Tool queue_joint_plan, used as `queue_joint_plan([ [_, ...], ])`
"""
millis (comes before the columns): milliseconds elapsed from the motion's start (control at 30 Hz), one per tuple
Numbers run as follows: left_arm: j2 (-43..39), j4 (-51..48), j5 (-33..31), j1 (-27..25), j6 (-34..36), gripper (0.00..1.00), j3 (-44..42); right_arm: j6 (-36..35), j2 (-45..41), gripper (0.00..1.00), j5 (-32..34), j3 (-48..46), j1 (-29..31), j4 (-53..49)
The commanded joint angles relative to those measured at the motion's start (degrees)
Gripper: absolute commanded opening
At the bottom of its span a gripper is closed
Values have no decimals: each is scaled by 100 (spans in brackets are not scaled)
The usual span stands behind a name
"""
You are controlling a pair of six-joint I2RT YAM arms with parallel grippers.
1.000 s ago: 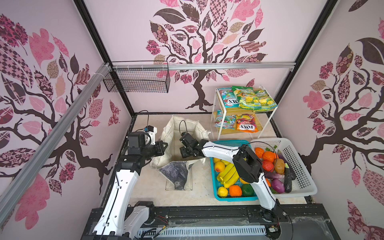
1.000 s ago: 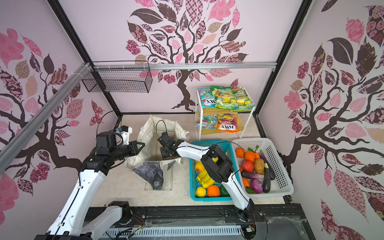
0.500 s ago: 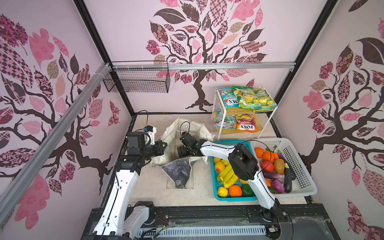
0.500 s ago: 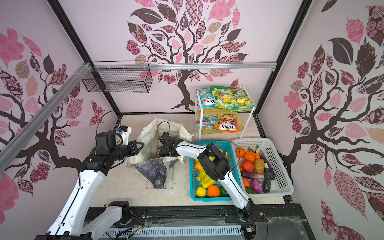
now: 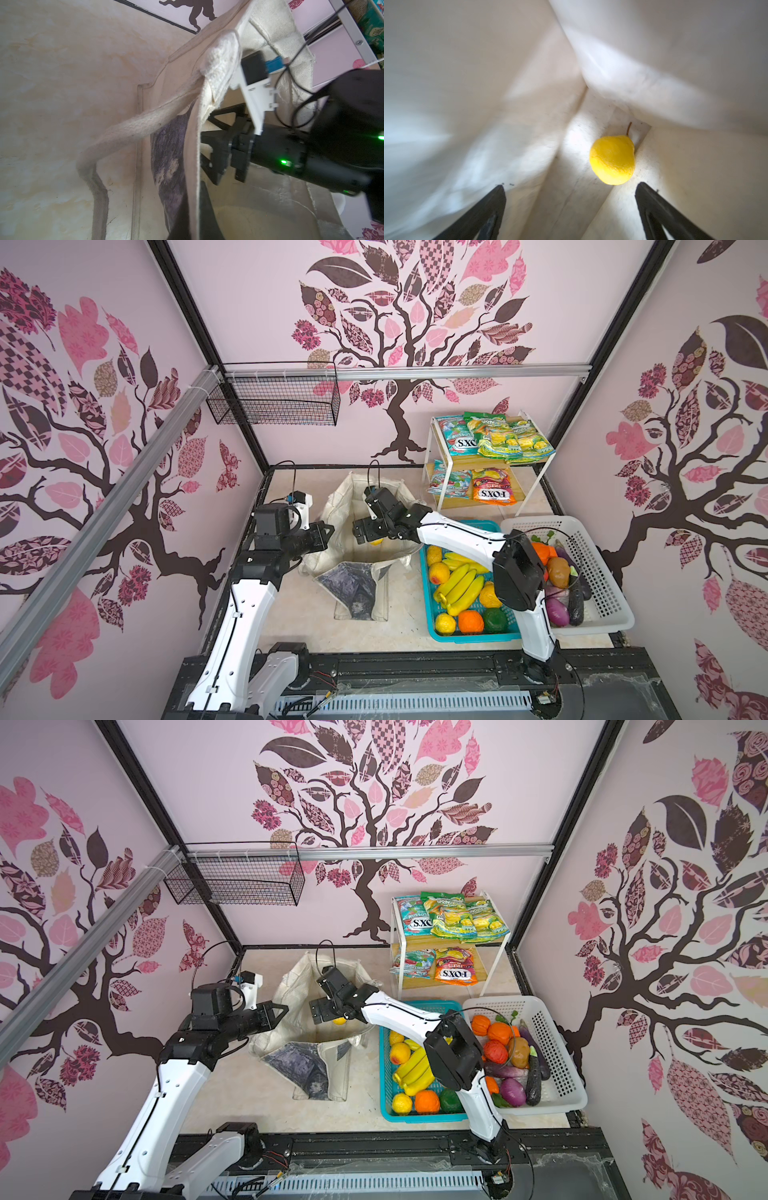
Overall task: Place the food into the grocery bag and tie it
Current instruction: 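Open the right gripper to drop the pear inside the bag, then move the right gripper back down into the teal basket toward the bananas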
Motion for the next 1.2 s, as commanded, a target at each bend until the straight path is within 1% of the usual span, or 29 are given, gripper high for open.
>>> queue_joint_plan([
  [0, -70, 176, -18, 9, 22, 0, -150, 117, -831, 100, -11, -152, 121, -123],
  [67, -57, 176, -27, 5, 22, 0, -149, 288, -1258, 100, 2, -386, 128, 0],
  [200, -56, 177, -61, -15, 14, 0, -150, 369, -2202, 100, -17, -949, 121, 150],
  [367, -44, 178, -50, -35, 5, 0, -150, 338, -3599, 100, 111, -1998, 124, 351],
  [433, -39, 178, -6, -33, 1, 0, -154, 295, -4080, 100, 161, -2343, 117, 319],
  [567, -58, 188, 8, -43, -26, 0, -157, 205, -5009, 100, 504, -2994, 112, 81],
  [667, -81, 187, 17, -42, -30, 0, -153, 125, -5640, 100, 336, -3605, 98, 147],
  [767, -63, 214, 17, -45, -46, 0, -172, 224, -6207, 100, 505, -4157, 93, -98],
  [833, -21, 210, 49, -44, -48, 0, -169, 320, -6516, 100, 691, -4522, 85, -269],
  [900, 27, 205, 78, -54, -52, 0, -164, 390, -6735, 100, 714, -4879, 77, -412],
  [1033, 29, 182, 20, -48, -48, 0, -166, 445, -7005, 99, 526, -5466, 82, -570],
  [1100, 26, 191, -1, -50, -57, 0, -176, 612, -7124, 100, 515, -5789, 77, -576],
  [1167, 41, 192, 16, -63, -57, 0, -176, 783, -7257, 99, 339, -6195, 81, -434],
])
